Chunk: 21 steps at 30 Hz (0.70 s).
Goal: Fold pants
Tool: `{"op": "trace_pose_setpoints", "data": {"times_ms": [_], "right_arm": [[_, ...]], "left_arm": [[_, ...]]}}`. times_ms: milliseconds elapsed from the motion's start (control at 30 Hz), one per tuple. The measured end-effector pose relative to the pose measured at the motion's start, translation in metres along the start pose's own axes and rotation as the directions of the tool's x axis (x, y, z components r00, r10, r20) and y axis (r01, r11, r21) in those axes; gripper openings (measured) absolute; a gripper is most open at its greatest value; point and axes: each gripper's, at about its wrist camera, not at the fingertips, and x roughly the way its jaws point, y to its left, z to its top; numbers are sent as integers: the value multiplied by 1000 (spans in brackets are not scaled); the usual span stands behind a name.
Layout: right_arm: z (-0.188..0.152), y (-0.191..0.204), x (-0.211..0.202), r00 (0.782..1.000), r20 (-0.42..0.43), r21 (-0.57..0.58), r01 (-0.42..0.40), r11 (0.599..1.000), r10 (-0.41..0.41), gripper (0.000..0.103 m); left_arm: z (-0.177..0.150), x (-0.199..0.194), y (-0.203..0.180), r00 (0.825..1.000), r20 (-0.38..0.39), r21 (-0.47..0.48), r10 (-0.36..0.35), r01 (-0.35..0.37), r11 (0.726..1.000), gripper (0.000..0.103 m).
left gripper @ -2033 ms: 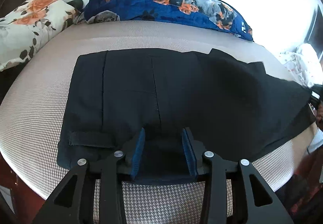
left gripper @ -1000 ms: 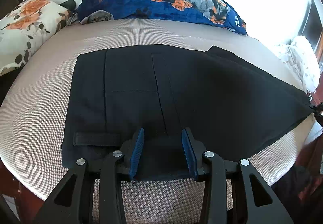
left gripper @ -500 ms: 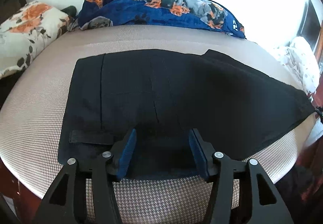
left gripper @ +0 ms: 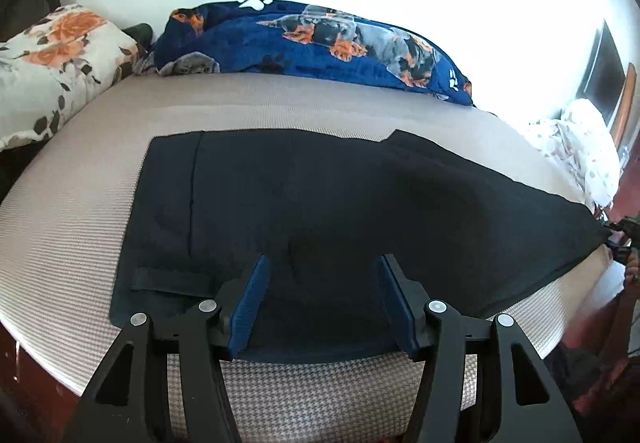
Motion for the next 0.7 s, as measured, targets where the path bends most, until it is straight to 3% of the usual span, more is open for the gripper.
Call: {"op": "trace_pose_setpoints", "data": {"times_ms": [200, 333, 367, 400, 533, 700], "right_arm": [[-3, -9, 3, 997, -11, 65, -76, 995, 77, 43], [-4, 8, 11, 1000, 7, -32, -1, 999, 1, 37], [-3, 9, 13, 1000, 9, -35, 20, 999, -20, 19], [-2, 9, 18, 999, -3, -34, 42, 999, -42, 15], [-4, 16, 20, 995, 38, -82, 90, 993, -87, 13], [-3, 17, 16, 996, 47, -76, 83, 994, -80, 13]], "left_arm": [[1, 0, -3, 1000, 20, 4, -8, 8, 1000, 58], [2, 1, 1, 1000, 28, -18, -5, 6, 1000, 58], [3, 1, 3, 1000, 26, -27, -7, 8, 1000, 58], [4, 1, 6, 1000, 21, -38, -10, 10, 999, 58], [5, -6, 16, 999, 48, -84, -6, 10, 996, 58], [4, -10, 20, 998, 55, -83, 6, -2, 997, 58]]}}
